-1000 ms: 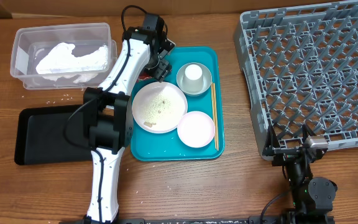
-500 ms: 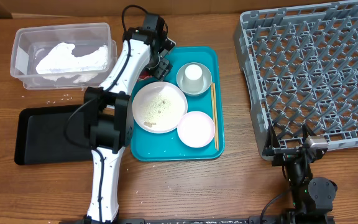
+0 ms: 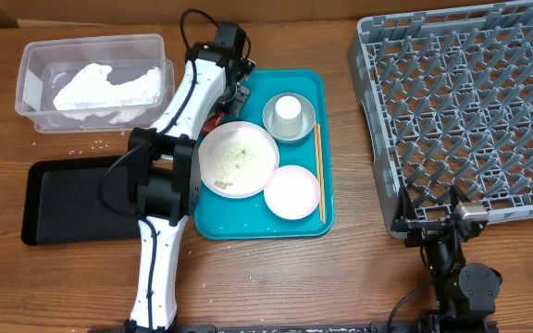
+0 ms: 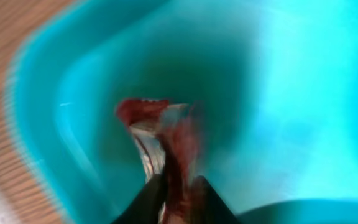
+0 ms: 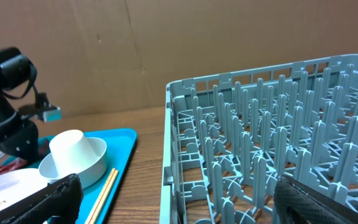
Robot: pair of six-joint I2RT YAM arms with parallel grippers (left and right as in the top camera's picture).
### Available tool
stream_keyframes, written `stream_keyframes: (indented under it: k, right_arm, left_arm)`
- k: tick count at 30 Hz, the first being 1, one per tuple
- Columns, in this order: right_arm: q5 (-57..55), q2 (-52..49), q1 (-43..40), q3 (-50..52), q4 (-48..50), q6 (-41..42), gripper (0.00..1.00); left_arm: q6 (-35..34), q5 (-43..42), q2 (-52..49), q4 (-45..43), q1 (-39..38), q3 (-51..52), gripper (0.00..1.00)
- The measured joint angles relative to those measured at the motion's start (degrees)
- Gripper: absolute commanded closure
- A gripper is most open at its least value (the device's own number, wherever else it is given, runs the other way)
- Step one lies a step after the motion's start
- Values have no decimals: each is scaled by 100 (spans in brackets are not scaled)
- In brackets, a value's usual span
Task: Sort waste into correct bins and load items into the dishwasher
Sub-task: 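Reach the left gripper to the red snack wrapper and grasp it, then carry the red wrapper to the clear bin and release it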
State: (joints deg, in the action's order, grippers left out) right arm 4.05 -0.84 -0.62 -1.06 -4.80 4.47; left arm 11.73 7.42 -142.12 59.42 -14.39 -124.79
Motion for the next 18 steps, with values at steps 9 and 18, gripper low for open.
stream_keyframes:
  k: [9, 18]
  right_arm:
    - [0, 0, 0, 0, 0, -2, 0]
    - [0, 0, 0, 0, 4, 2, 0]
  left_arm:
    - [-1292, 879, -83, 944, 57, -2262, 96]
    - [-3093, 1045, -83, 1130, 723, -3740, 93]
